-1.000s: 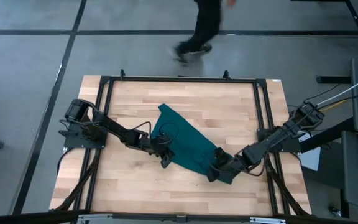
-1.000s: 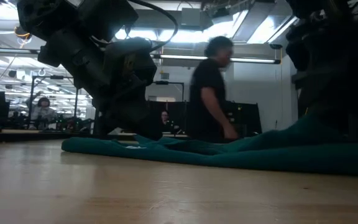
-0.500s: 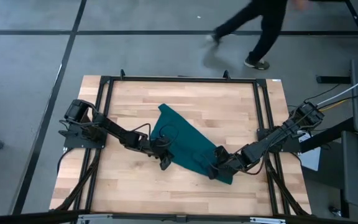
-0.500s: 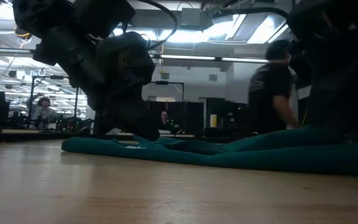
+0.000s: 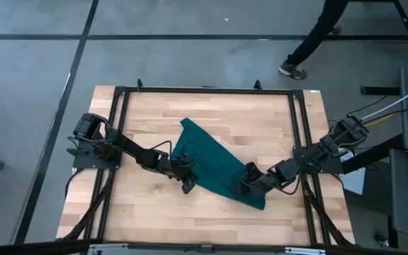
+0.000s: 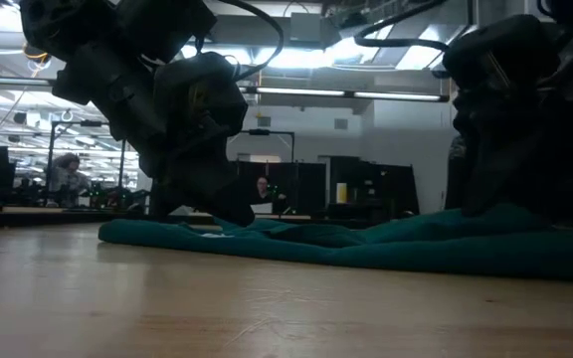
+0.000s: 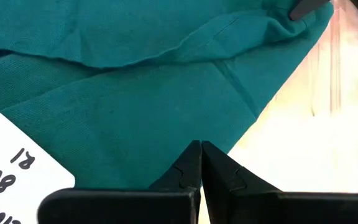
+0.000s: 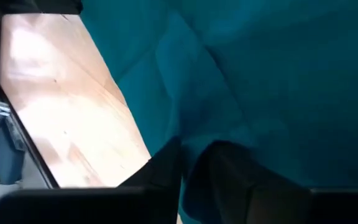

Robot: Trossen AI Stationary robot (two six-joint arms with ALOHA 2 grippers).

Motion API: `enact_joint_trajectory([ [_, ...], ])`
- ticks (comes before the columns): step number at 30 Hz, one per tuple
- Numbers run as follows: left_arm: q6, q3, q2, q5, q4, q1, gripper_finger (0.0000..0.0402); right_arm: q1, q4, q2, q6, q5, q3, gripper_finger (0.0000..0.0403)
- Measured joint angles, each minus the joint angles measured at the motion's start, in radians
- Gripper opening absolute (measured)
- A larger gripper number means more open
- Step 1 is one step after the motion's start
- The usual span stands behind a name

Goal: Fold microfiber towels
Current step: Fold the green towel

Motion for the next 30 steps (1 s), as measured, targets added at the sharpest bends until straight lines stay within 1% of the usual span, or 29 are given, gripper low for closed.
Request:
enact_joint_trajectory([
  [4, -0.002, 0.0, 0.0, 0.0, -0.002, 0.0, 0.0002, 0.0, 0.008, 0.0, -0.009, 0.013, -0.007, 0.0054],
  [7, -0.004, 0.0, 0.0, -0.004, -0.018, 0.0, 0.0002, -0.001, 0.009, -0.023, -0.048, 0.036, -0.007, 0.0015],
  [8, -0.008, 0.0, 0.0, -0.007, -0.026, 0.0, 0.0001, -0.003, 0.004, -0.036, -0.063, 0.05, -0.007, 0.0009],
  [11, -0.011, -0.001, 0.0, -0.015, -0.03, 0.0, 0.0002, -0.029, -0.087, -0.095, -0.075, 0.093, -0.007, 0.0008],
  [14, -0.02, -0.001, 0.0, -0.05, -0.031, 0.0, 0.0002, -0.08, -0.179, -0.184, -0.139, 0.124, -0.007, 0.0005],
  [18, -0.064, -0.001, 0.0, -0.119, -0.036, 0.014, 0.0001, -0.188, -0.331, -0.305, -0.245, 0.148, -0.007, 0.0003],
  [20, -0.09, -0.008, 0.0, -0.138, -0.025, 0.027, 0.0002, -0.254, -0.419, -0.362, -0.299, 0.157, -0.007, 0.0003],
  [25, -0.176, -0.07, -0.001, -0.139, 0.02, 0.06, 0.0002, -0.458, -0.586, -0.479, -0.498, 0.132, -0.007, 0.0002],
  [30, -0.249, -0.118, -0.001, -0.135, 0.104, 0.06, 0.0002, -0.691, -0.701, -0.586, -0.679, 0.125, -0.007, 0.0001],
])
